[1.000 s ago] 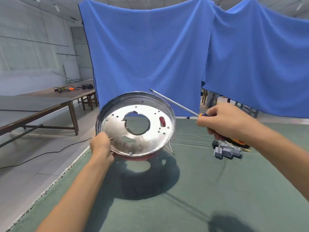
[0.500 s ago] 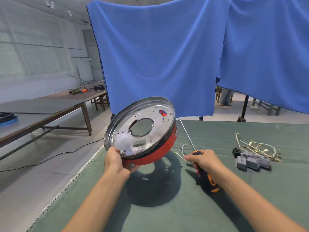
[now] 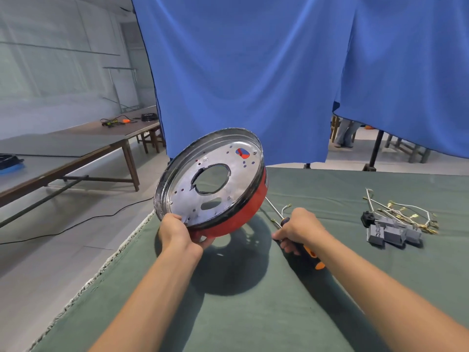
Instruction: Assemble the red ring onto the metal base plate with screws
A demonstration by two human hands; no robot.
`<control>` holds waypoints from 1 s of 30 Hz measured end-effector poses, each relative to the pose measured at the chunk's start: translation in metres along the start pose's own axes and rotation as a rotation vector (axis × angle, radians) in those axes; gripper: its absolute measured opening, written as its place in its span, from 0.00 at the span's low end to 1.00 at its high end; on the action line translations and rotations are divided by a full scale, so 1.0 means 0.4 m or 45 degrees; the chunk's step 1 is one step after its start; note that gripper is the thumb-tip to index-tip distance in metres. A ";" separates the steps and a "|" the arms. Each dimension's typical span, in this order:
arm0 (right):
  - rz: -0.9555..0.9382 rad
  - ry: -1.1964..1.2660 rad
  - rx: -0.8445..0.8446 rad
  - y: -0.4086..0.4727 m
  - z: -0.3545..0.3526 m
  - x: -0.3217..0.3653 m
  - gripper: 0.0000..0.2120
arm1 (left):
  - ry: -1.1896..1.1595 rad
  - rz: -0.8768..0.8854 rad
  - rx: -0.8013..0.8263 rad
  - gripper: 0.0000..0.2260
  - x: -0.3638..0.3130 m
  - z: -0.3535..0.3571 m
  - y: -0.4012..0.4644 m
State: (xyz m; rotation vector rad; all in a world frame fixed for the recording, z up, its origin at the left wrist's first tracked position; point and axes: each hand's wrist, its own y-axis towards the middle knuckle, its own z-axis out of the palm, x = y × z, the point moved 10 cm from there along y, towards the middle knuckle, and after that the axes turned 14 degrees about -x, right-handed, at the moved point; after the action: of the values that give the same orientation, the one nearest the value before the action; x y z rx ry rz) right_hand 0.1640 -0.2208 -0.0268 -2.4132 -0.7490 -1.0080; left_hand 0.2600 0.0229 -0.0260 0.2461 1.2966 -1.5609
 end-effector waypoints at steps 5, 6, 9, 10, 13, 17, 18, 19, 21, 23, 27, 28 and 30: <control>0.102 0.033 0.155 -0.028 0.008 -0.024 0.07 | -0.017 0.034 -0.027 0.07 -0.021 -0.007 -0.007; 0.097 0.029 0.158 -0.032 0.005 -0.024 0.07 | -0.021 0.045 -0.038 0.07 -0.024 -0.009 -0.007; 0.094 0.121 0.106 -0.041 -0.018 -0.032 0.07 | -0.012 0.089 -0.063 0.08 -0.030 -0.015 -0.008; 0.104 0.187 0.057 -0.042 -0.035 -0.041 0.06 | -0.002 0.114 -0.072 0.09 -0.030 -0.017 -0.006; 0.163 0.440 -0.091 -0.047 -0.111 -0.087 0.07 | 0.074 0.236 -0.107 0.14 -0.029 -0.022 0.001; 0.126 0.716 -0.251 -0.060 -0.241 -0.113 0.08 | 0.175 0.492 -0.103 0.08 -0.022 -0.013 -0.024; 0.097 0.762 -0.295 -0.065 -0.270 -0.110 0.07 | 0.191 0.558 -0.091 0.08 -0.021 -0.010 -0.036; 0.063 0.811 -0.337 -0.072 -0.295 -0.104 0.07 | 0.193 0.604 -0.074 0.08 -0.018 -0.006 -0.049; -0.018 0.885 -0.411 -0.089 -0.328 -0.086 0.04 | 0.196 0.637 -0.030 0.08 -0.008 0.000 -0.069; -0.092 0.926 -0.448 -0.109 -0.339 -0.065 0.04 | 0.249 0.659 -0.004 0.10 -0.002 0.002 -0.085; -0.236 0.951 -0.459 -0.141 -0.329 -0.019 0.04 | 0.444 0.737 0.097 0.10 -0.006 0.004 -0.111; -0.276 0.906 -0.476 -0.147 -0.328 -0.009 0.04 | 0.477 0.756 0.150 0.10 -0.009 0.006 -0.117; -0.326 0.829 -0.522 -0.154 -0.330 0.001 0.05 | 0.531 0.790 0.233 0.13 -0.017 0.006 -0.127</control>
State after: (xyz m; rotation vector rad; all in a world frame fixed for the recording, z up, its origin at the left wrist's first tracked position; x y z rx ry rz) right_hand 0.0581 -0.2469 0.0698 -2.0914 -0.6570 -2.0812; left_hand 0.2238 0.0182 0.0098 1.0315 1.2216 -1.1153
